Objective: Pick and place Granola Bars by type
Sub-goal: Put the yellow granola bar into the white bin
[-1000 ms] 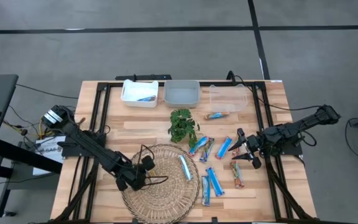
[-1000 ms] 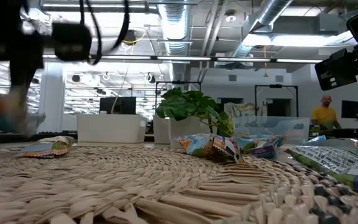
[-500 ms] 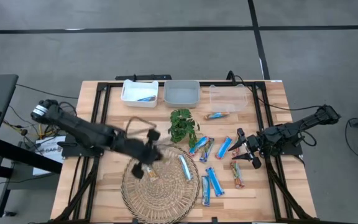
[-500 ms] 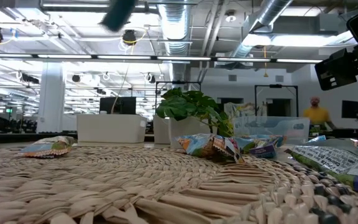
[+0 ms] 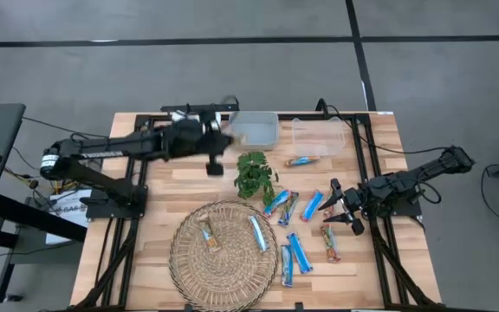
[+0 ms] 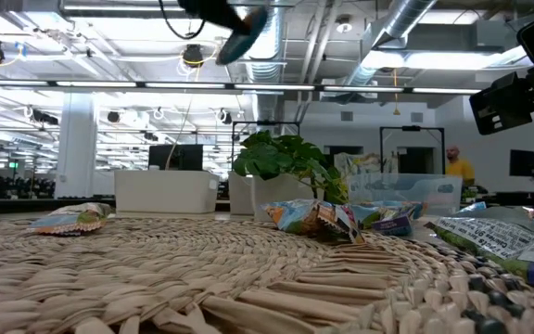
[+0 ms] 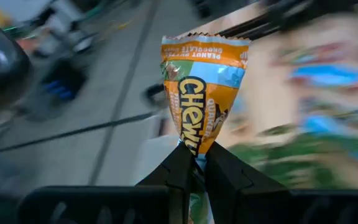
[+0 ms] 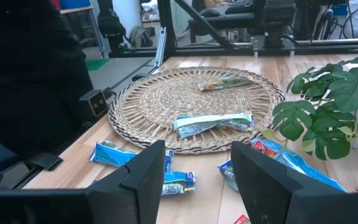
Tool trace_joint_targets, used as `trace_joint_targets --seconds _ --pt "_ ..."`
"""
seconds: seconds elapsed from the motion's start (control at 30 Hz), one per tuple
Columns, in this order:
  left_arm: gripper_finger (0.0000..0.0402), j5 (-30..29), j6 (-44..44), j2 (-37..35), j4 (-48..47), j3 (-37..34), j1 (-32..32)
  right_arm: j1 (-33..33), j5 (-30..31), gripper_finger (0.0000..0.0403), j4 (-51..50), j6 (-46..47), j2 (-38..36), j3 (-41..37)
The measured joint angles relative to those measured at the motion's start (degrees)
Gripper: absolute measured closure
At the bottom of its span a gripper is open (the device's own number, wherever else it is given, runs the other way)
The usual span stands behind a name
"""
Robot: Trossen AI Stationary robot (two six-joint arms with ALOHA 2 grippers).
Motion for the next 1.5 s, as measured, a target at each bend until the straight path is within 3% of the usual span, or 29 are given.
trace_joint_targets --seconds 0.27,0.6,0.93,1.3,1.5 --pt "0.0374 -7.0 1.8 0.0 -4.9 0.0 14.5 0.0 0.0 0.0226 0.0 0.0 0.0 0.0" --pt "0.0374 -4.2 1.5 2.1 -15.5 -0.1 26.8 0.0 0.0 0.0227 0.0 0.0 0.0 0.0" --pt "0.0374 -0.1 0.7 5.9 -19.2 -0.1 30.3 0.0 0.0 0.0227 0.0 0.0 0.0 0.0" --pt "0.0374 2.0 3.0 18.9 -19.1 -0.1 30.8 0.0 0.0 0.0227 0.0 0.0 0.0 0.0" --pt "0.0366 3.1 1.3 21.4 -19.2 -0.1 30.8 0.0 0.0 0.0225 0.0 0.0 0.0 0.0"
